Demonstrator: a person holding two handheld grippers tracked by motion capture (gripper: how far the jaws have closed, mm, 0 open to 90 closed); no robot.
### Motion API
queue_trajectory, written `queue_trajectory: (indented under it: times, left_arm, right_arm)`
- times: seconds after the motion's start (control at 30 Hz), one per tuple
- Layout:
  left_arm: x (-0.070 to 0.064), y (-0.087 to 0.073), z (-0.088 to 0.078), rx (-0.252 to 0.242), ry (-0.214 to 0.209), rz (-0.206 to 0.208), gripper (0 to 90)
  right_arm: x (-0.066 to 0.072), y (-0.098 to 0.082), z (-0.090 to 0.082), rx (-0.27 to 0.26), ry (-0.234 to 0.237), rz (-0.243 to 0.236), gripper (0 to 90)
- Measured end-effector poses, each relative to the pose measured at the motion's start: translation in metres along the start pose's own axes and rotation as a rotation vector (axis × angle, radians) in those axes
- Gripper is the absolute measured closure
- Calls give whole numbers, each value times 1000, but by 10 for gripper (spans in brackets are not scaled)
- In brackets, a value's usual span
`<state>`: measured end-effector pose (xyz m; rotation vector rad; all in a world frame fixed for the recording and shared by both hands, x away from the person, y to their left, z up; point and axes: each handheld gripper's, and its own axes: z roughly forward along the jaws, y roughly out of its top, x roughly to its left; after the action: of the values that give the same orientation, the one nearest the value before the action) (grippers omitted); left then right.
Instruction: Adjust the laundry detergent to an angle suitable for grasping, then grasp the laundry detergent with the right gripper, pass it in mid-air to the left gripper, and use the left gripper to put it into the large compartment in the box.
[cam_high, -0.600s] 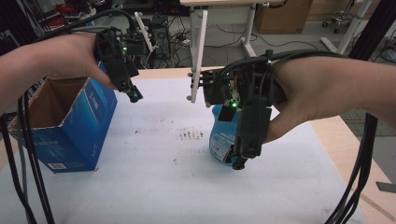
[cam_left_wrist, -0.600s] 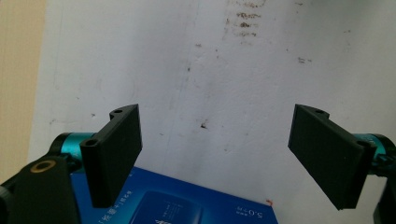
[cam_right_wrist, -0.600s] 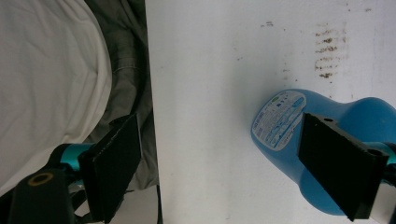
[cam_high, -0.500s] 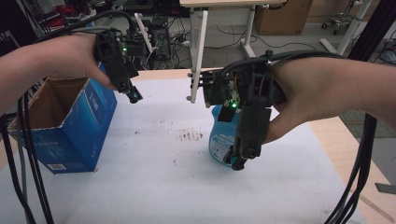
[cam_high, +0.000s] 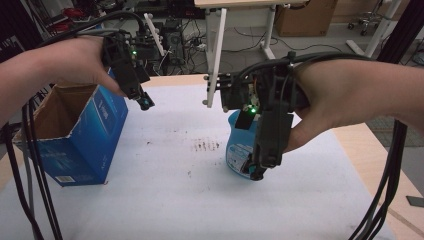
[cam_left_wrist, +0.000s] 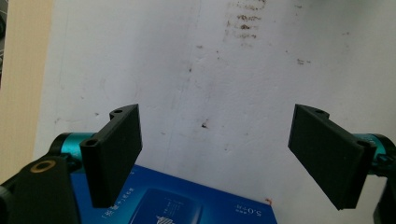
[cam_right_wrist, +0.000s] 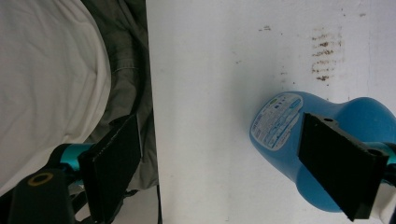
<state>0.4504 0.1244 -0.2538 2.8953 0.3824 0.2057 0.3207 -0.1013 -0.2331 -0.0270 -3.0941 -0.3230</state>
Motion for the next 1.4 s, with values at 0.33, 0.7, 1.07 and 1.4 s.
queue_trajectory:
  times: [0.33,0.7,1.07,1.4]
  left_arm:
    - [-2,3,-3,-7,4,19,176]
    - [-6,0,-5,-7,11,15,176]
    - [-6,0,-8,-8,12,14,176]
    - [-6,0,-7,-11,5,20,176]
  right_arm:
    - [-1,1,-1,-4,-3,-5,132]
    - [3,1,-4,-16,-11,-1,132]
    - [2,0,-6,-41,-19,2,132]
    - [-5,-12,-15,-105,-36,46,132]
